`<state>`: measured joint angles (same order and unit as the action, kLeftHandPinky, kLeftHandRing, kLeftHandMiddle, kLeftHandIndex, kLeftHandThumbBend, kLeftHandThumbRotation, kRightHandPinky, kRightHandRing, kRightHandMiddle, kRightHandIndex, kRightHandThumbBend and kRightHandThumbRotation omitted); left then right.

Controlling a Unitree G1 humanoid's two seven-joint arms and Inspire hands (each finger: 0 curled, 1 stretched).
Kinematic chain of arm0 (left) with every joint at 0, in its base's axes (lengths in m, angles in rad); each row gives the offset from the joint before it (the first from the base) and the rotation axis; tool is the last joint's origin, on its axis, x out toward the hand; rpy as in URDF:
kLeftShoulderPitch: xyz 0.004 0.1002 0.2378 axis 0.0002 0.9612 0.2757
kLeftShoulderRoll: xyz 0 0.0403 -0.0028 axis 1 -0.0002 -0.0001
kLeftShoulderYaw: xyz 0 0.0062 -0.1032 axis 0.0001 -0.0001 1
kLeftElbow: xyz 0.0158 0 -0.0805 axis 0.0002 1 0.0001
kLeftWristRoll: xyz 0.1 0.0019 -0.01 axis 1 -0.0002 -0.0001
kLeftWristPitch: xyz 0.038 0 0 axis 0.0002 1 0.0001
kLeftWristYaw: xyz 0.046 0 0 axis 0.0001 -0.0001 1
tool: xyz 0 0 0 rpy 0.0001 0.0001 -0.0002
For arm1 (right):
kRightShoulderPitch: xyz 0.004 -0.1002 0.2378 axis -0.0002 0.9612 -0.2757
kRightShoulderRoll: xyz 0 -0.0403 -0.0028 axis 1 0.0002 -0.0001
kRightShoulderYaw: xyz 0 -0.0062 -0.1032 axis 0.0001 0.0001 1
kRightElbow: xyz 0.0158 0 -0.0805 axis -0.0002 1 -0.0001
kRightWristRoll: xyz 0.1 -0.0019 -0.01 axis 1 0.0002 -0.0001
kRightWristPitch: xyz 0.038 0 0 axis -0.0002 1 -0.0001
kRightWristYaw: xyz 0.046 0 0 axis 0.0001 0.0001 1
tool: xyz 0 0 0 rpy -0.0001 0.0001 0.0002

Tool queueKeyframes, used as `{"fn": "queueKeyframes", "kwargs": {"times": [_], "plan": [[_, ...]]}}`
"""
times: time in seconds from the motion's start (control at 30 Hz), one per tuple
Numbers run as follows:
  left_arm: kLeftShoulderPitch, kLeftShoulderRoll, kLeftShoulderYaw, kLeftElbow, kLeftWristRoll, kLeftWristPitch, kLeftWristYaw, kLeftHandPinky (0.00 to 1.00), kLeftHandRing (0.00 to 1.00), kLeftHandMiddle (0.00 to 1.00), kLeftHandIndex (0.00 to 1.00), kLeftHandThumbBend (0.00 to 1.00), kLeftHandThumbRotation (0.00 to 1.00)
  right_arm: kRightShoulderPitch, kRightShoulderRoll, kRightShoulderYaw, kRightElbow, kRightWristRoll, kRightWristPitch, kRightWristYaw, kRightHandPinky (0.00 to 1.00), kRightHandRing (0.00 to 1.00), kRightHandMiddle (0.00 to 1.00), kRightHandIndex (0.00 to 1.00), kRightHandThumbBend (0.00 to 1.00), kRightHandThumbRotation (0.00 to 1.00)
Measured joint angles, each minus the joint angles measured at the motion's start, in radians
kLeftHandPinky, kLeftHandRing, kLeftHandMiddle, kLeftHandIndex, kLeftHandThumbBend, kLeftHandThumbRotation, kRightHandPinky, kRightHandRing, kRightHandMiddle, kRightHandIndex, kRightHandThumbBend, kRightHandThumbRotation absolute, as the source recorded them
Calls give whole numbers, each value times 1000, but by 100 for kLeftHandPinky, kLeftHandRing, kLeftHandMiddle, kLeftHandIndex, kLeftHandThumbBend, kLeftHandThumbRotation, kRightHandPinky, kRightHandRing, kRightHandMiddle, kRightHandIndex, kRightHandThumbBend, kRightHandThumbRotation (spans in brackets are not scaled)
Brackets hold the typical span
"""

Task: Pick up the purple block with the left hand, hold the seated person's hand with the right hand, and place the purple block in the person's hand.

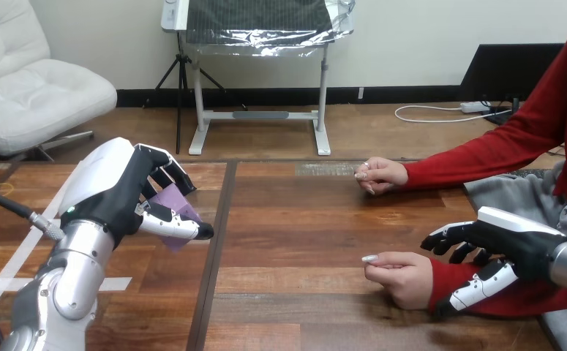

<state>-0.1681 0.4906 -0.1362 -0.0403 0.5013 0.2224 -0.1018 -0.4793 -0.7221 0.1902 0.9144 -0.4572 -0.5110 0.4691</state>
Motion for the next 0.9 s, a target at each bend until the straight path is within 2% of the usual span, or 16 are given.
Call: {"fn": "queueKeyframes", "kwargs": {"times": [0.17,0.63,0.9], "plan": [[0,0,2,0,-2,0,-3,26,30,36,43,85,0,-6,0,16,0,-28,7,-30,68,80,85,84,100,24],[1,0,8,0,-17,0,-5,26,30,37,43,83,0,-27,1,92,0,-145,5,-167,65,81,82,82,100,13],[1,0,16,0,-20,0,-6,31,33,39,43,83,0,-37,2,121,1,-176,9,-211,62,75,79,78,100,9]]}}
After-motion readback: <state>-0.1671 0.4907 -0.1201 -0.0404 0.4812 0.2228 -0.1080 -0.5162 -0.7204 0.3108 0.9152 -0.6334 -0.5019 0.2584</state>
